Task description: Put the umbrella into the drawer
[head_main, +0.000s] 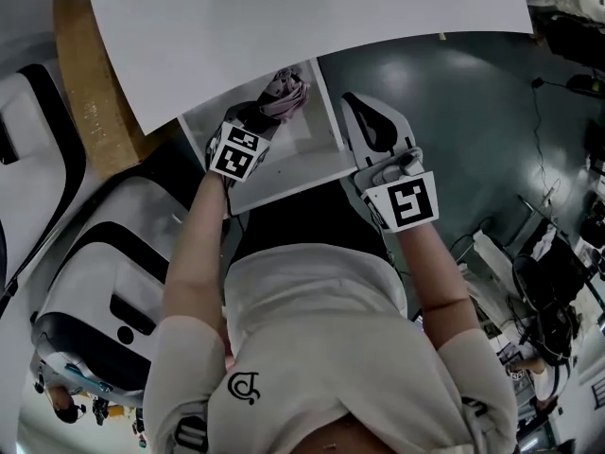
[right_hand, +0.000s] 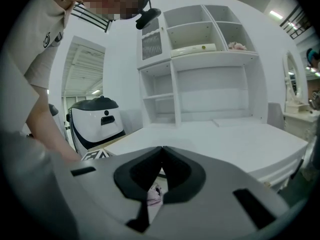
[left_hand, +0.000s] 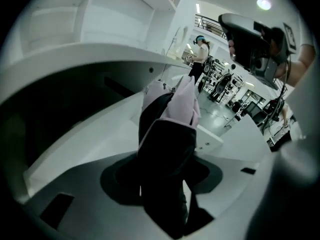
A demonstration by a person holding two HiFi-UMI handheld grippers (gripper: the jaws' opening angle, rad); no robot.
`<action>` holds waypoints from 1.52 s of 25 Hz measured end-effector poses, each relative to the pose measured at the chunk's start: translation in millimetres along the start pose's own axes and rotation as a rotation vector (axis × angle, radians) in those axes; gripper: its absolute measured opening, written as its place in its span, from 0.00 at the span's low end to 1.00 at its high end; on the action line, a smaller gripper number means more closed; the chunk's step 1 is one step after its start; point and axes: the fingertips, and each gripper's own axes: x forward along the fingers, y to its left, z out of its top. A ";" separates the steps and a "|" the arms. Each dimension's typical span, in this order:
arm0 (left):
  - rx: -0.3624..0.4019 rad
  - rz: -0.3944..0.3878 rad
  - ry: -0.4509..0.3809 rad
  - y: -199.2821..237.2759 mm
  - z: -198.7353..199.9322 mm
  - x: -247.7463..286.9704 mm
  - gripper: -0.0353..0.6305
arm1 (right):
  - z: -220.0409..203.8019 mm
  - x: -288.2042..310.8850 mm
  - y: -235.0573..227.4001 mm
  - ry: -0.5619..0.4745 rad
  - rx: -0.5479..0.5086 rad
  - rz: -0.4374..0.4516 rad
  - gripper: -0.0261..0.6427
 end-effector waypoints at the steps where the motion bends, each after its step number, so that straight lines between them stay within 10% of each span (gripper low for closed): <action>1: 0.003 -0.005 0.023 0.0 -5.1 7.3 0.39 | -3.0 0.4 -0.5 0.005 0.002 0.006 0.05; 23: 0.057 0.010 0.269 4.9 -50.8 64.3 0.44 | -49.8 -16.2 -21.5 0.077 0.118 -0.039 0.05; 33: 0.009 0.071 0.130 -4.3 3.4 23.1 0.57 | -17.0 -28.4 -13.4 0.044 0.075 -0.023 0.05; 38: -0.026 0.161 0.001 -14.4 38.9 -29.1 0.20 | 1.9 -37.7 2.5 0.023 0.013 0.000 0.05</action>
